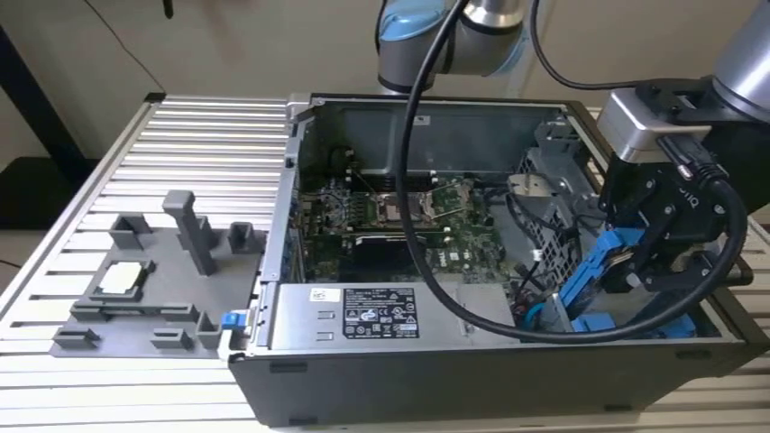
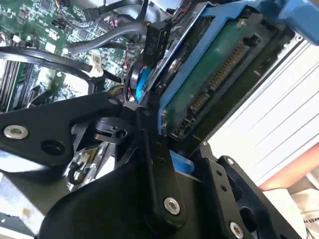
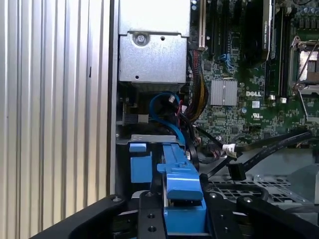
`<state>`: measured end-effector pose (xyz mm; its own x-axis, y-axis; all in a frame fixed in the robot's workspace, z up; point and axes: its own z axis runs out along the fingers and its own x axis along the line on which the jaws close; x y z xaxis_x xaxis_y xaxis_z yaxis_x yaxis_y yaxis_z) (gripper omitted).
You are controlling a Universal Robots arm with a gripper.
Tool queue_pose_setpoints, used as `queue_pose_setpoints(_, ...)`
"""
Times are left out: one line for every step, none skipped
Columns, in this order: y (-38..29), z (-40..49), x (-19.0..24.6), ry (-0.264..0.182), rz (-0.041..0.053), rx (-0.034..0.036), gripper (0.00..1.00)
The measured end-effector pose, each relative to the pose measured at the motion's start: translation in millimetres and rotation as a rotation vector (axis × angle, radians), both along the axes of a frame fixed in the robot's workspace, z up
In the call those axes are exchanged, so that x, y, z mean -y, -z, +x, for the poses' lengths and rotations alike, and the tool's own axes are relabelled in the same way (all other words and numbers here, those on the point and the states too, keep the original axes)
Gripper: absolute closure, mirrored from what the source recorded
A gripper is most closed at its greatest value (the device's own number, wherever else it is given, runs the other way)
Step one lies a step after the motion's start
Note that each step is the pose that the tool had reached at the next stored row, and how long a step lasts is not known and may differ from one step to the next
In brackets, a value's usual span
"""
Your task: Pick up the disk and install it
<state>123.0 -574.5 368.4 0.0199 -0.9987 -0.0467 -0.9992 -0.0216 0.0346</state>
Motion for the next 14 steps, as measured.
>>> queue_pose_setpoints(-0.8,0.0,0.1,0.000,-0.0003,0.0000,0.66)
queue_pose_setpoints(-2.7,0.0,0.1,0.000,-0.0001,0.0000,0.60)
queue_pose_setpoints(-6.2,-0.1,0.1,0.000,-0.0001,0.0000,0.60)
queue_pose_setpoints(-10.7,0.0,0.1,0.000,-0.0003,0.0000,0.60)
queue_pose_setpoints(-15.5,-0.1,0.1,0.000,-0.0001,0.0000,0.60)
queue_pose_setpoints(-20.1,-0.1,0.1,0.000,-0.0004,0.0000,0.60)
queue_pose_setpoints(-24.6,-0.1,0.1,0.000,-0.0003,0.0000,0.60)
queue_pose_setpoints(-29.2,-0.2,0.1,0.000,-0.0003,0.0000,0.60)
queue_pose_setpoints(-32.1,-0.5,0.1,0.000,-0.0004,0.0007,0.60)
queue_pose_setpoints(-32.9,-1.0,0.1,-0.001,0.0004,0.0058,0.60)
queue_pose_setpoints(-32.7,-1.4,0.1,-0.001,0.0029,0.0185,0.60)
queue_pose_setpoints(-32.8,-1.5,-0.1,-0.001,0.0045,0.0375,0.60)
queue_pose_setpoints(-32.9,-1.7,-0.1,-0.001,0.0061,0.0560,0.60)
queue_pose_setpoints(-32.8,-1.9,-0.2,-0.001,0.0077,0.0730,0.60)
